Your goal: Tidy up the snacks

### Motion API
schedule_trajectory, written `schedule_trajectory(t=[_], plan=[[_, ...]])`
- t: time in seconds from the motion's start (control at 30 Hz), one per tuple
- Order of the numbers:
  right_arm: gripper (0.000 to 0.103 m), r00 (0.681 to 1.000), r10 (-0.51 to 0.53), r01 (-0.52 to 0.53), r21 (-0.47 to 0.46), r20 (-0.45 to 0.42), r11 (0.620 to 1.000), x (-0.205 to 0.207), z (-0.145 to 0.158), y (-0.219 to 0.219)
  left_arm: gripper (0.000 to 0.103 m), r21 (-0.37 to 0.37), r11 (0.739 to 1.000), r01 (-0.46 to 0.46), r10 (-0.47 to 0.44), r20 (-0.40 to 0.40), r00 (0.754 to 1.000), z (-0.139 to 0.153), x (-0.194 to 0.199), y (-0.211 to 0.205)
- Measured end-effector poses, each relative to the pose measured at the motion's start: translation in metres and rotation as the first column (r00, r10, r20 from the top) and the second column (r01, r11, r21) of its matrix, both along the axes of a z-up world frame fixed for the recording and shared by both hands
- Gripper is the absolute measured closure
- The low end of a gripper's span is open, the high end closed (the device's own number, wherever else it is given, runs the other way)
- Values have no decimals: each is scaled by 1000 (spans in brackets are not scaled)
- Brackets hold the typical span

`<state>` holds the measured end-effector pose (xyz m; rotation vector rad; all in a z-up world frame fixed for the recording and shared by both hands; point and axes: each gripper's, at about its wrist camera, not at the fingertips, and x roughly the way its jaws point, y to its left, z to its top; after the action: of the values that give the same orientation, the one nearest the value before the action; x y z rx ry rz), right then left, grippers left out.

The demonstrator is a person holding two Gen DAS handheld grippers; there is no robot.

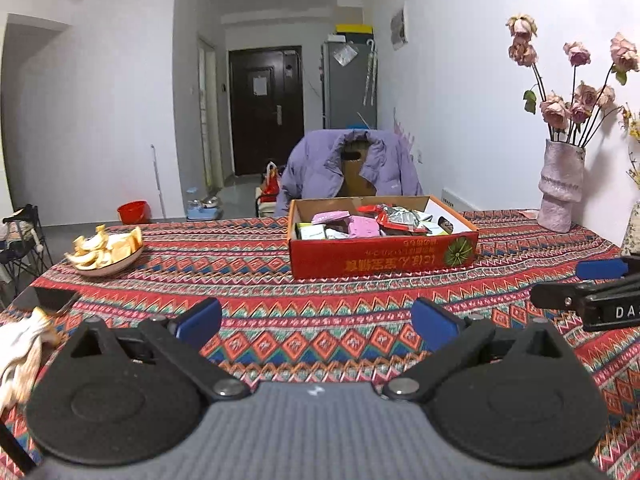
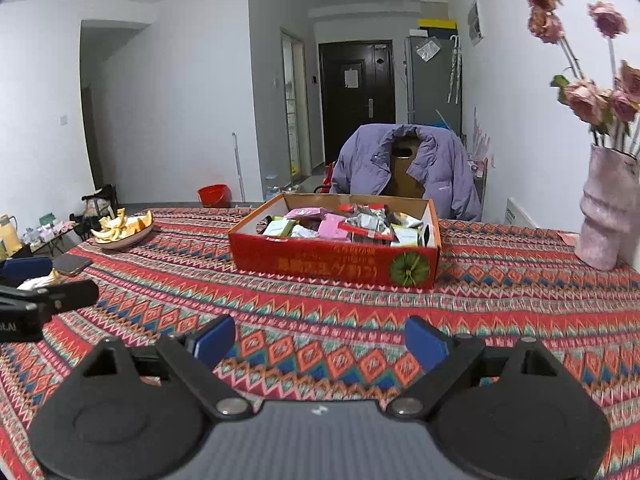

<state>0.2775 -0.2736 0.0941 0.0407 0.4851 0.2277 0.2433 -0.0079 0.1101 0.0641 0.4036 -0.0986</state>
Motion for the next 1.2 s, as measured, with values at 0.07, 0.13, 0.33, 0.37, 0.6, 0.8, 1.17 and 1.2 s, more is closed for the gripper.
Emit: schedule_trajectory(t=[0.07, 0.13, 0.33, 0.37, 0.6, 0.8, 1.17, 1.2], plan=[[11, 1000, -12, 12, 1, 15, 1000, -22, -6, 1, 0, -9, 1000, -7, 7, 7, 1000, -6, -17, 5], [11, 999, -24, 24, 14, 26, 1000, -43, -13, 1, 0, -7, 1000, -24, 24, 0, 1000, -14, -35, 6], [11, 995, -52, 51, 14, 83, 999, -106, -31, 9, 0, 10, 999, -43, 43, 58, 997, -37, -94, 11], [11, 994, -53, 51, 17, 97, 999, -116, -33, 10, 0, 8, 999, -46, 45, 70, 997, -40, -104, 12], [4, 986, -78, 63, 109, 147, 992, -187, -53, 18, 0, 9, 999, -46, 45, 126, 991, -61, -167, 10], [3, 986, -48, 37, 72, 162, 997, -224, -69, 43, 0, -11, 999, -52, 53, 132, 990, -84, -209, 17], [0, 978, -22, 27, -19, 206, 999, -247, -78, 61, 0, -39, 995, -92, 96, 122, 988, -91, -227, 39], [0, 978, -23, 27, -14, 207, 1000, -247, -77, 60, 0, -33, 996, -88, 92, 121, 988, -92, -227, 39]])
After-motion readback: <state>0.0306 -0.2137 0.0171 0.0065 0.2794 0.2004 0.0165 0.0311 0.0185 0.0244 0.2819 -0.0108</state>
